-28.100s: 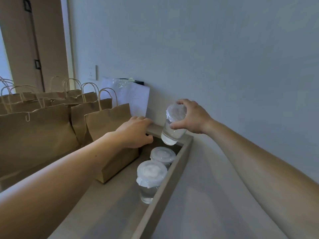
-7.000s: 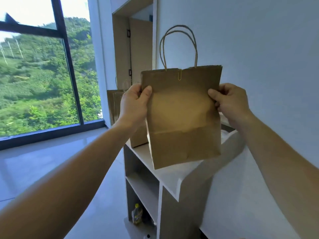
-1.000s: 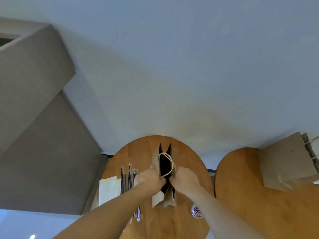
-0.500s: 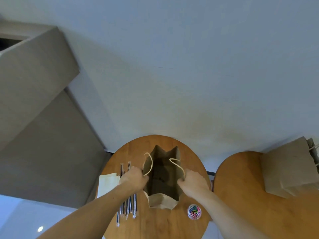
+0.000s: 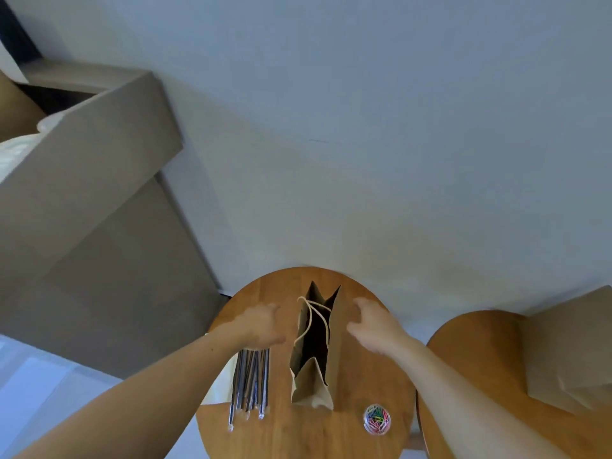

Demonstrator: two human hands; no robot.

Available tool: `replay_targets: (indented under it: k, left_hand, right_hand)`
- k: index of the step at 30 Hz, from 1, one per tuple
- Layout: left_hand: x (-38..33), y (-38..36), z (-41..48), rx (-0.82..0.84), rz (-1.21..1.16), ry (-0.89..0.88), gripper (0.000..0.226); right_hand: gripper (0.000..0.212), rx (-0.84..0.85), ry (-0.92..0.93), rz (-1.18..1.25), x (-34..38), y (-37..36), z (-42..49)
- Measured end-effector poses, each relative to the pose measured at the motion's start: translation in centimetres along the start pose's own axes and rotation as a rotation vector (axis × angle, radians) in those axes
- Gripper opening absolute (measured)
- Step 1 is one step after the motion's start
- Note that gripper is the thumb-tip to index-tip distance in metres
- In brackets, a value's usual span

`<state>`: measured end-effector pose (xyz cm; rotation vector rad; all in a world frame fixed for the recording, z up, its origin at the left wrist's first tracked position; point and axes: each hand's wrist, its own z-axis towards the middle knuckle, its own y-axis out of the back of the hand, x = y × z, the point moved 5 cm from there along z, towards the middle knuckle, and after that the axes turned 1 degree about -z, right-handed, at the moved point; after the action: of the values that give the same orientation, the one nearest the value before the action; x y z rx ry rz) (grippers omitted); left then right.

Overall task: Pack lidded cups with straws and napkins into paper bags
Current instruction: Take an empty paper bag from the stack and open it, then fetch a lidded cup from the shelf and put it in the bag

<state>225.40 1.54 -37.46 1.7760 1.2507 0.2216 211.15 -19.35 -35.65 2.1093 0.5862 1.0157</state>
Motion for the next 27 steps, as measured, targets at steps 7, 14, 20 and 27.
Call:
replay_targets:
  k: [7,14,20,27]
  left_hand:
    - [0.1,3.8,-2.3,-0.241,0.101,0.074,0.065]
    - [1.6,14.1,-5.7,-0.461,0.104,0.091,0.075]
    - [4.2,26.9,-10.7,-0.711,0.141,0.054,0.074]
    - [11.7,38.5,-18.7,-0.932,0.152,0.051,0.069]
  right_hand:
    - [0.052,-0.160,0.258,-0.094,6.9,1.7,2.1]
    - [0.058,-0.088,0.438,-0.257,16.4,3.4,3.9]
    - [0.057,-0.228,0.603,-0.289,30.4,9.1,3.5]
    - [0.056,-0.277,0.773,-0.279,46.8,11.1,2.1]
